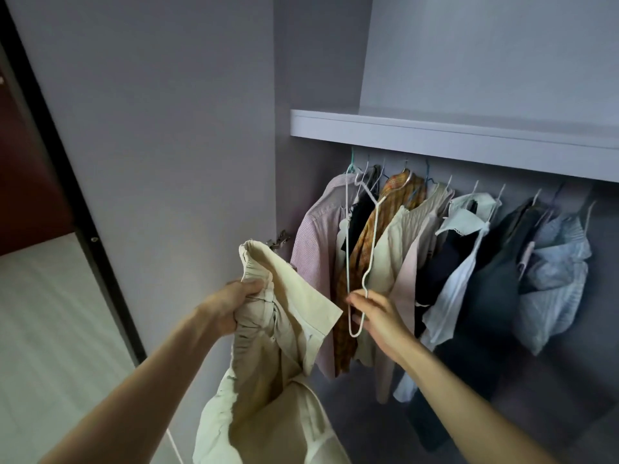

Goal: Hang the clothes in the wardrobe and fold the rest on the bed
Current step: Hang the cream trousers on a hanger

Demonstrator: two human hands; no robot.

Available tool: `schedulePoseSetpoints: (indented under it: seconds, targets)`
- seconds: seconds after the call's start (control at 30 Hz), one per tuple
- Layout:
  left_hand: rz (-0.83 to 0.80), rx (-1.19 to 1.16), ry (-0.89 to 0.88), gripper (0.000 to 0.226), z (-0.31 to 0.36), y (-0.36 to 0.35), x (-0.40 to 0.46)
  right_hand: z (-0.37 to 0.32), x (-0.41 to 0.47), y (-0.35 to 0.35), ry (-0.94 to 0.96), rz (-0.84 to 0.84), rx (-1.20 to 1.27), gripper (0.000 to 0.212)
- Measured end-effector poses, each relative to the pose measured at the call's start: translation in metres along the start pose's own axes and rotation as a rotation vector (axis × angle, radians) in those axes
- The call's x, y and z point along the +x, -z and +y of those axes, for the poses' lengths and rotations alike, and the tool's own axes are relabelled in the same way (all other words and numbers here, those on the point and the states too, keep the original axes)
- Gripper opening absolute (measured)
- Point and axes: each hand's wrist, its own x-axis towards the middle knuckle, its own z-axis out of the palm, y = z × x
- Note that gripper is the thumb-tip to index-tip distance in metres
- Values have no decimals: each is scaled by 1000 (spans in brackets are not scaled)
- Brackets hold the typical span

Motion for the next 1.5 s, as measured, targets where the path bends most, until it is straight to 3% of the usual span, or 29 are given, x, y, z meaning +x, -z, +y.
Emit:
schedulePoseSetpoints:
  seconds: [0.1,0.2,0.37,0.43,0.63,0.77,0.97,1.17,1.3,1.5]
  targets:
    - [-96,-19,-45,18,4,-3,-8,-12,16,-10,-41,141,-10,25]
    - [-198,2,-102,25,10,-2,-15,-14,21,-16,-199,152,42,32]
    - [-206,-3,-170,55,15,3,-25,6,-13,-9,134,99,-51,30]
    - [-204,58,-179,58,18,4,-28,6,-12,-6,176,111,-78,28]
    - [-287,380,-257,29,27,-4,-36,-15,11,-27,26,-57,-113,10]
    - [-230,382,-333,21,32,-8,-36,-16,5,-33,278,33,-211,41]
    - [-105,357,-346,15,33,-3,-27,-29,2,-18,366,63,-40,27]
    - [-30,540,-333,20,31,-5,-17,-54,8,0,500,181,47,24]
    - [-43,470,-319,7,33,-5,-15,-59,14,9,456,148,53,16]
    - [-11,515,-300,6,32,-2,-8,-109,16,18,592,130,243,16]
